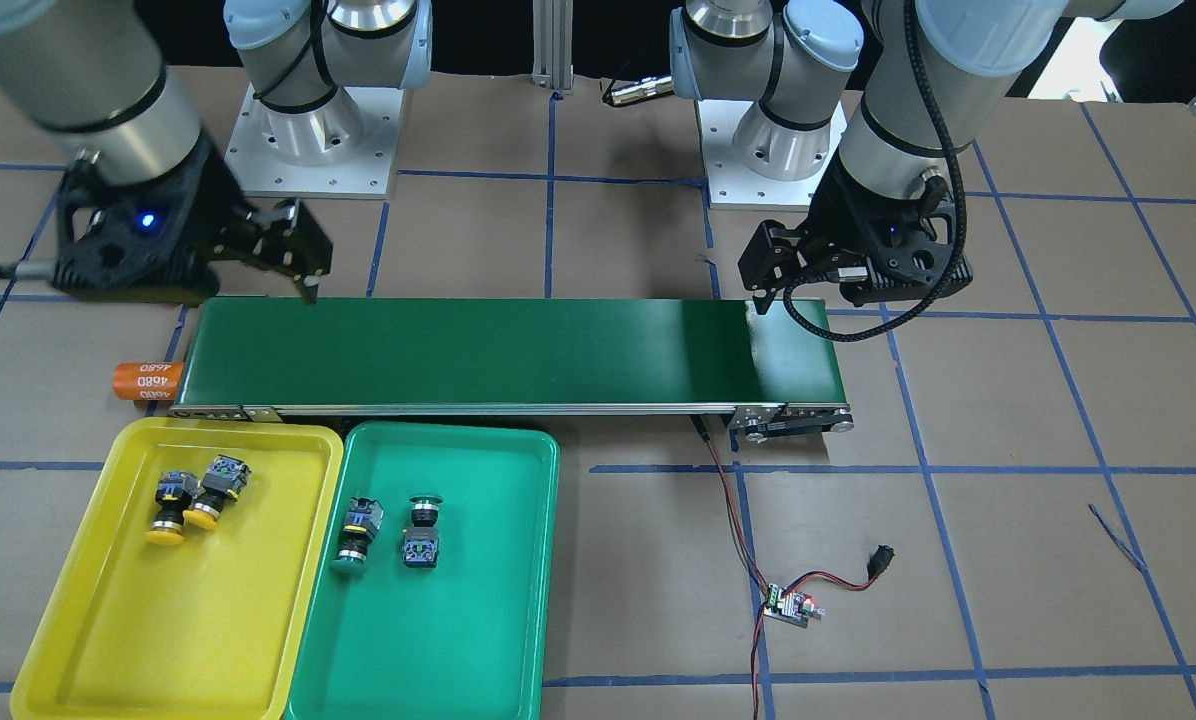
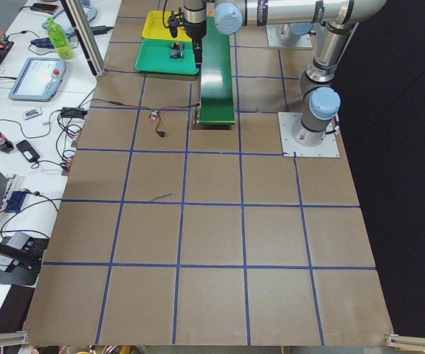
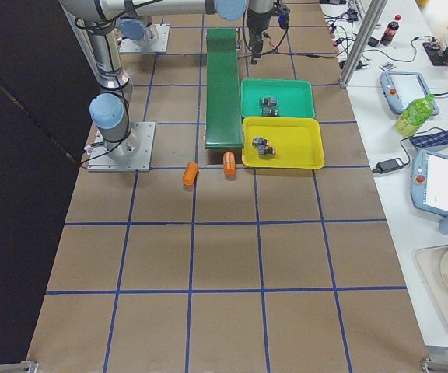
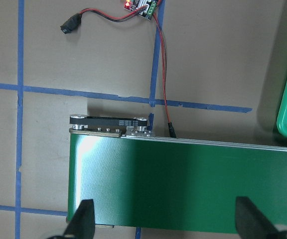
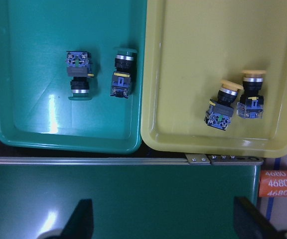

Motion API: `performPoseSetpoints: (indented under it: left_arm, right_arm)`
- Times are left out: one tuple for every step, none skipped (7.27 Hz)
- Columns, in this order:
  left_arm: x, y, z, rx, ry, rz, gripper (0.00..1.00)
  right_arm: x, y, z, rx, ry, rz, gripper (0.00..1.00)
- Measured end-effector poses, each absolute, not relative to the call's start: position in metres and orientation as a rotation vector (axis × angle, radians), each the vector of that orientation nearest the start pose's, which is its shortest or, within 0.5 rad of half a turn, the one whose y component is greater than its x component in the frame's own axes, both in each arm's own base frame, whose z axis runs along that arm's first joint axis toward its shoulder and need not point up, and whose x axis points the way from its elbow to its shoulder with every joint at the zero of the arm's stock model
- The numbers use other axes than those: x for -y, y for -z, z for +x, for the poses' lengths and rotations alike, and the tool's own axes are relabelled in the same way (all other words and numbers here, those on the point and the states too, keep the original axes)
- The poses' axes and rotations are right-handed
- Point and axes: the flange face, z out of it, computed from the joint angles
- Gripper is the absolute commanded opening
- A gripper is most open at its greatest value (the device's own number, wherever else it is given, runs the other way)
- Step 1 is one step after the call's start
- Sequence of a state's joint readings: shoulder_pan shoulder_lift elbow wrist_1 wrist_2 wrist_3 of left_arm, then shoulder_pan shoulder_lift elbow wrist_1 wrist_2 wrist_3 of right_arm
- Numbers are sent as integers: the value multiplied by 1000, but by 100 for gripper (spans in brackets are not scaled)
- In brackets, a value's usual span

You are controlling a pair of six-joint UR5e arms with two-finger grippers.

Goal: Sort buttons by color to trays

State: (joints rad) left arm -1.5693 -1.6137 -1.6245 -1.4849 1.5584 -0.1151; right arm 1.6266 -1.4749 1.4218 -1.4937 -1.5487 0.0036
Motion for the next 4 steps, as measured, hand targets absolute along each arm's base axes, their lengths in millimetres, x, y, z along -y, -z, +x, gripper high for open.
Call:
performPoseSetpoints:
  left_arm:
    - [507, -449, -134, -3148, -17, -184, 100]
    - [508, -449, -134, -3149, -17, -184, 100]
    - [508, -449, -134, -3149, -16, -184, 100]
    - [508, -449, -134, -3149, -16, -184, 100]
  right_arm:
    - [510, -504, 178, -3117, -46, -79, 99]
    - [504, -500, 183, -3120, -58, -66, 100]
    - [496, -498, 184, -3124, -61, -54, 100]
    - [488, -497, 183, -3126, -65, -51, 100]
